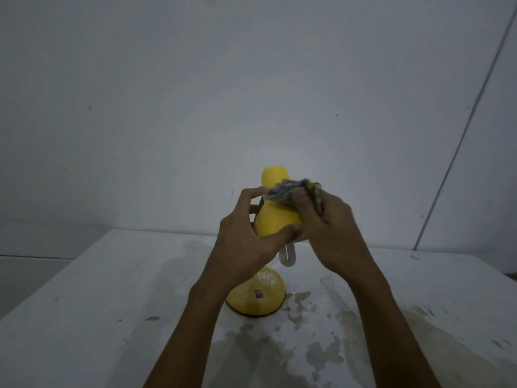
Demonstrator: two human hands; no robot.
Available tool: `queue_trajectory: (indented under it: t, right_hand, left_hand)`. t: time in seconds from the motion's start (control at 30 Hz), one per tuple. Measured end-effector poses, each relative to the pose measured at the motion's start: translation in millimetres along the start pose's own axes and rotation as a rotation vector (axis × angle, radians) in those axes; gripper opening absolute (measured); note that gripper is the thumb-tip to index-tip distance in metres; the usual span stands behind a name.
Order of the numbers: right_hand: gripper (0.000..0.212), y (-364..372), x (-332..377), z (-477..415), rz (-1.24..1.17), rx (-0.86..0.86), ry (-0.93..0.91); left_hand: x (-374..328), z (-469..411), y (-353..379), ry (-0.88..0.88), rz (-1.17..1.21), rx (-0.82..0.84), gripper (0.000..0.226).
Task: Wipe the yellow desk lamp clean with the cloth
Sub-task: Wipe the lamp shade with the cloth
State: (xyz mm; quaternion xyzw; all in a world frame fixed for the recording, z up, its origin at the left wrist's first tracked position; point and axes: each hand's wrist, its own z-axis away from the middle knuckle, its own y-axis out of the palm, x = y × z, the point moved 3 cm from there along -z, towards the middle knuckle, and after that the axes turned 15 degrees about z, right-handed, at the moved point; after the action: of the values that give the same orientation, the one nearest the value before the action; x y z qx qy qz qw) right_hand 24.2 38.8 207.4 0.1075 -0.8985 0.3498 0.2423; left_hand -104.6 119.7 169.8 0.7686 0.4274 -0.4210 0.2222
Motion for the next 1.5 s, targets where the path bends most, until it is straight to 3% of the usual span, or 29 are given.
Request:
queue_trajectory:
  t: [0.2,0.3,0.4,0.53,0.67,0.77,0.87,0.97,1.03,1.13,1.27,1.4,1.5]
  right_hand:
    - [0.032,-18,-20,-2,-0.058,-0.289,0.151]
    - [0.034,-30,-11,0,-0.031,-0.459,0.117]
    - [0.026,-38,11,6,-0.036,-0.532,-0.002]
    - [0.016,-43,44,18,-0.145,-0.563,-0.11]
    - [0.017,-43,62,29,-0.263,-0.576,-0.102]
    - [0.03,-33,72,36,-0.279,-0.55,-0.085]
    - [0.047,-26,80,39,-0.184,-0.484,-0.165]
    - [0.074,-26,83,38,-0.227,-0.184,-0.267]
    - [0.087,-25,87,39,-0.216,0.012,-0.342]
    - [0.086,-18,86,39,-0.298,0.117,-0.38]
    - [0.052,-18,71,30,-0.507,0.017,-0.301]
    - [0.023,-5,28,12,-0.233,-0.203,-0.133]
    - [0.022,9,-7,1,-0.146,-0.317,-0.003]
  left_hand:
    - [-4,0,-6,-0.051,-0.058,0.063,0.087]
    - [-8,0,-5,-0.054,-0.128,0.088,0.09]
    - [-31,4,-1,0.119,-0.179,-0.03,0.07]
    - [-74,17,13,0.368,-0.023,-0.097,0.03]
    - [-86,23,21,0.276,0.12,0.021,0.041]
    - [-84,26,23,0.136,0.183,0.219,0.045]
    - [-86,28,17,0.052,0.275,0.261,0.046]
    - [-87,26,4,-0.014,0.38,0.192,0.045]
    - [-85,23,-7,-0.046,0.46,0.086,0.031]
    - [-77,20,-24,-0.104,0.562,-0.004,0.027]
    - [-67,10,-61,-0.103,0.637,-0.18,0.032]
    - [-65,3,-87,0.05,0.625,-0.477,0.021]
    - [-52,-15,-80,0.086,0.562,-0.595,0.016]
